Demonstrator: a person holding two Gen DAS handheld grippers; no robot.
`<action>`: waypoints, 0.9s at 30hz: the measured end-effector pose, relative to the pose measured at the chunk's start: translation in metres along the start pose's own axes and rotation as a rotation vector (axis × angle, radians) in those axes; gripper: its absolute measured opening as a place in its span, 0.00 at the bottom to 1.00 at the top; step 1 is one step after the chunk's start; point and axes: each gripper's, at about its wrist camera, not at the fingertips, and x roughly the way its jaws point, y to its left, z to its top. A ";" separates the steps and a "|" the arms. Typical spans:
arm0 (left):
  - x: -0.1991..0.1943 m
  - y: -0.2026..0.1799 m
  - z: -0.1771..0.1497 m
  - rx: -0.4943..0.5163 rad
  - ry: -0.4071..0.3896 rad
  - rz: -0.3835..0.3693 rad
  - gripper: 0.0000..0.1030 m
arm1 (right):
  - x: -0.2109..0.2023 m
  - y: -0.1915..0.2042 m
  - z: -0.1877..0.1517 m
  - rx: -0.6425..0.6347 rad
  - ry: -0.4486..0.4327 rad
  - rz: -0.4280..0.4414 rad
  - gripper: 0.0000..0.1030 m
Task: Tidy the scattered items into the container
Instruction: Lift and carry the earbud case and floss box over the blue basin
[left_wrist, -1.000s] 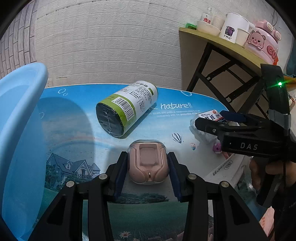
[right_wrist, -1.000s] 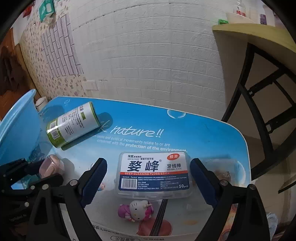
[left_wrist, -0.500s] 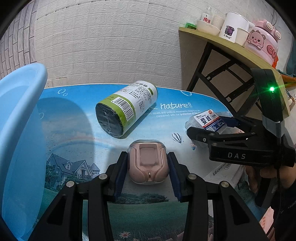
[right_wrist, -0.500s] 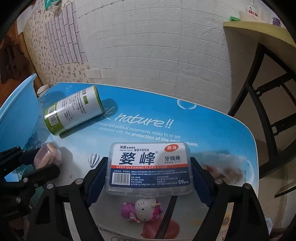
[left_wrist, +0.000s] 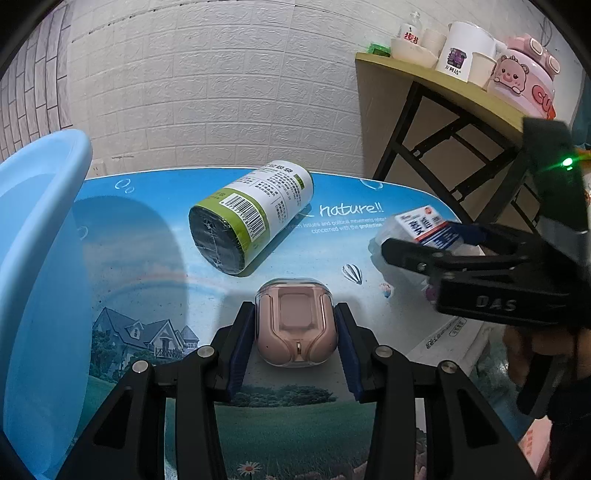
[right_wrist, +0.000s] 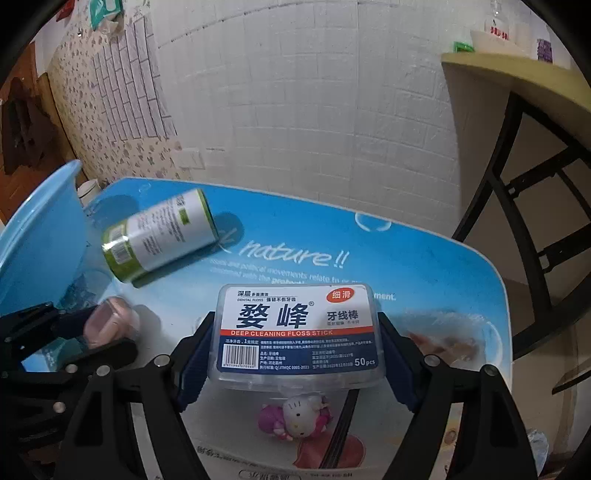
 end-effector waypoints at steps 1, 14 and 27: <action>0.000 0.000 0.000 0.004 0.000 0.004 0.40 | -0.003 0.001 0.000 -0.001 -0.004 0.001 0.79; -0.007 -0.016 -0.001 0.096 -0.032 0.067 0.40 | -0.049 0.008 -0.018 0.040 -0.035 0.016 0.79; -0.034 -0.025 -0.009 0.120 -0.062 0.060 0.40 | -0.087 0.011 -0.060 0.184 -0.055 0.013 0.79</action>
